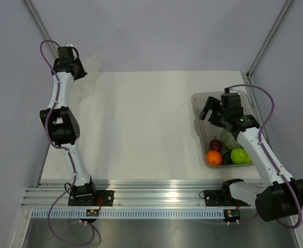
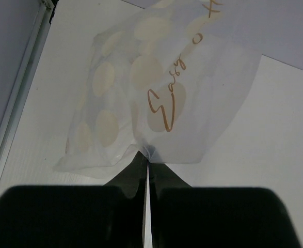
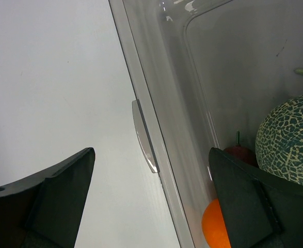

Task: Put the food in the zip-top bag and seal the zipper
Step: Pick up the zipper food storage bag at the corner of the board, then place the zipper food storage bag at the center of the board.

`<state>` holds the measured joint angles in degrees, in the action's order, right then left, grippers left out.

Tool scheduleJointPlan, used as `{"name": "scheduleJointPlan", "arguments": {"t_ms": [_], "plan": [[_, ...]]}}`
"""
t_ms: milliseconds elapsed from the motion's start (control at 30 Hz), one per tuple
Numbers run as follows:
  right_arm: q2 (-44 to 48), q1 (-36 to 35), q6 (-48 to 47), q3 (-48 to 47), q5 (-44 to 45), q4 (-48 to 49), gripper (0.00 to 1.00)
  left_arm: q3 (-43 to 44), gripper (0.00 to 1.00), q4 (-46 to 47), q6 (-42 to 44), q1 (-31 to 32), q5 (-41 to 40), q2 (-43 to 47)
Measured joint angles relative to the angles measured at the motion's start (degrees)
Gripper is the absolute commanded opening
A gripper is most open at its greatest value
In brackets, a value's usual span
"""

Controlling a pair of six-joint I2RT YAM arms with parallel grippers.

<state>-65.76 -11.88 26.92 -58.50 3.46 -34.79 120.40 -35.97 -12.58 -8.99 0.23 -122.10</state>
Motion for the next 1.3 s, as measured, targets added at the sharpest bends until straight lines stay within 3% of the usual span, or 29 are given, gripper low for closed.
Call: {"name": "scheduleJointPlan", "arguments": {"t_ms": [167, 433, 767, 1000, 1033, 1067, 1100, 1133, 1233, 1300], "plan": [[0.22, 0.0, 0.44, 0.66, -0.13, 0.15, 0.99, -3.54, 0.0, 0.11, -0.87, 0.17, 2.54, 2.01], [4.09, 0.0, 1.68, 2.32, -0.81, -0.2, 0.99, -18.71, 0.0, -0.79, -3.8, 3.13, 5.9, 18.01], [13.14, 0.0, 2.64, 3.74, -1.07, -3.74, 0.99, -34.84, 0.0, -0.07, -9.05, 17.75, 11.13, 39.36], [17.42, 0.0, 3.39, 4.76, -1.03, -6.84, 0.99, -40.0, 0.0, 2.29, -16.2, 25.49, 18.16, 47.32], [17.94, 0.0, 3.56, 5.05, -1.03, -7.17, 0.99, -41.33, 0.16, 3.21, -17.22, 25.46, 18.29, 48.76], [18.34, 0.0, 3.67, 5.31, -1.05, -7.32, 0.99, -42.66, 0.52, 3.74, -17.77, 25.33, 18.12, 49.99], [18.8, 0.0, 3.91, 5.64, -1.05, -7.67, 0.99, -43.76, 0.78, 3.91, -18.4, 25.03, 17.94, 50.84], [19.15, 0.0, 4.04, 5.86, -1.07, -8.02, 1.0, -44.41, 0.96, 3.87, -19.08, 24.57, 17.68, 51.1], [19.67, 0.0, 4.35, 6.25, -1.14, -8.63, 0.99, -44.63, 0.98, 2.25, -19.43, 23.43, 15.61, 48.68], [19.89, 0.0, 4.39, 6.25, -1.11, -9.11, 0.99, -44.59, 0.93, -0.17, -18.53, 23.04, 13.31, 45.29]]}}
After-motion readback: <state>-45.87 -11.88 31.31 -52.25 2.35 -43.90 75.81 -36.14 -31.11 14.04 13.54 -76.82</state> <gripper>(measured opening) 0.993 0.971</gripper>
